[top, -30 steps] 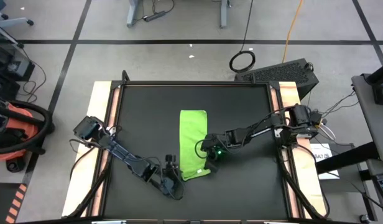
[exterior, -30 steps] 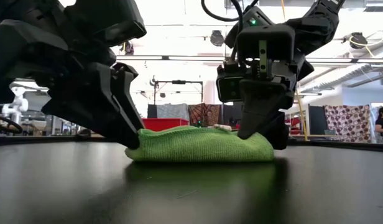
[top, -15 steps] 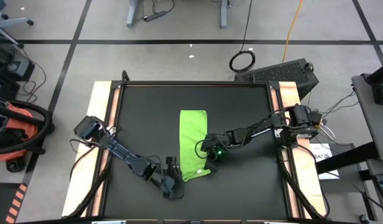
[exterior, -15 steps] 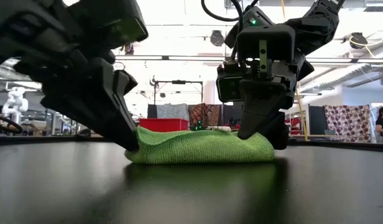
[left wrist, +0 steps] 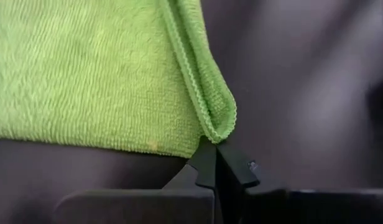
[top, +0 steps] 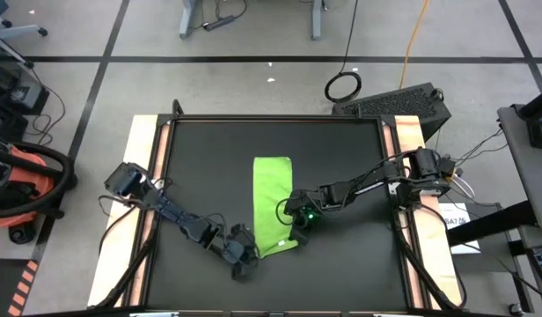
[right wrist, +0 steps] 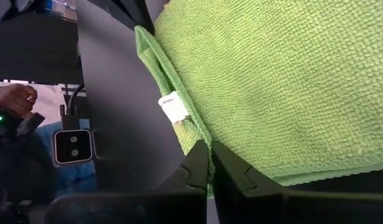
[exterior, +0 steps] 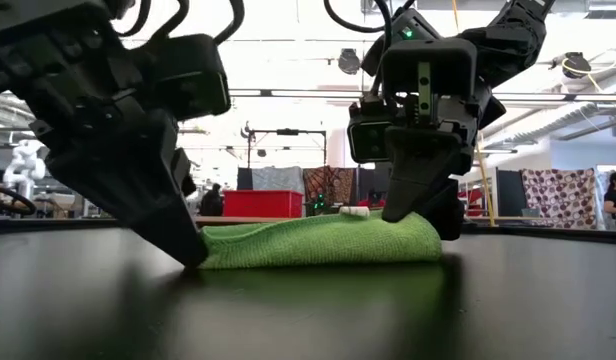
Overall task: Roll towel
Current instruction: Roll the green towel
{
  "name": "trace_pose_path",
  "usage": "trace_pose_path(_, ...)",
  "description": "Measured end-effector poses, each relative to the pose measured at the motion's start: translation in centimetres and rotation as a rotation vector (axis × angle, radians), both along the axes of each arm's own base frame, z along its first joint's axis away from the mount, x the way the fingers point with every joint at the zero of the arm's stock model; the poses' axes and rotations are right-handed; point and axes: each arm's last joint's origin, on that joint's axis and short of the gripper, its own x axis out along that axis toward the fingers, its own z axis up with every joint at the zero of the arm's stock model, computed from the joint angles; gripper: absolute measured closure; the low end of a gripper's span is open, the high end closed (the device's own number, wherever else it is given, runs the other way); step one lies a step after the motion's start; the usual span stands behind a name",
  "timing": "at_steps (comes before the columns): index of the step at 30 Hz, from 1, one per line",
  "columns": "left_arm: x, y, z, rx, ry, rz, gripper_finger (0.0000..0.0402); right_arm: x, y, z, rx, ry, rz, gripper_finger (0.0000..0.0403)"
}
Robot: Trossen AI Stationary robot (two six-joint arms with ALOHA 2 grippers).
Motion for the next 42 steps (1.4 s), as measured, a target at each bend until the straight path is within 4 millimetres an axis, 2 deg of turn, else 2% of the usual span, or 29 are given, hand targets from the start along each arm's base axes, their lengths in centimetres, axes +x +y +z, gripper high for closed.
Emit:
trace_pose_path(4,0.2,0.9,-0.2,-0.105,-0.007,0.061,0.0401,0.0,0.0,0.0,-0.006,-0.004,0.009,0.0403)
trace_pose_path(10,0.8,1.9,-0.2,-0.17,0.008,0.082,0.0401,-0.2,0.9,0.1,-0.004,-0.028,0.092,0.0403)
trace_pose_path(17,1.2,2.5,-0.2,-0.202,0.023,0.073,0.0401,-1.2,2.3,1.3,-0.097,-0.059,0.166,0.0397)
trace_pose_path(23,1.5,3.4,-0.2,-0.252,0.048,0.052,0.0401,-2.5,2.3,2.8,-0.23,-0.032,0.148,0.0325)
trace_pose_path(28,1.9,4.2,-0.2,-0.307,0.074,0.039,0.0401,-3.5,2.6,3.0,-0.272,-0.005,0.218,0.0276)
trace_pose_path(31,2.1,4.9,-0.1,-0.353,0.089,0.032,0.0401,-3.9,4.0,3.9,-0.361,-0.1,0.291,0.027)
trace_pose_path(35,2.4,5.6,0.0,-0.409,0.106,0.022,0.0401,-4.8,6.1,5.3,-0.596,-0.248,0.357,0.0268)
trace_pose_path(38,2.7,6.3,0.1,-0.447,0.115,0.026,0.0401,-5.4,7.5,5.7,-0.738,-0.306,0.4,0.0268)
trace_pose_path(42,3.0,7.4,0.1,-0.487,0.128,0.049,0.0401,-6.2,8.9,5.5,-0.829,-0.329,0.442,0.0268)
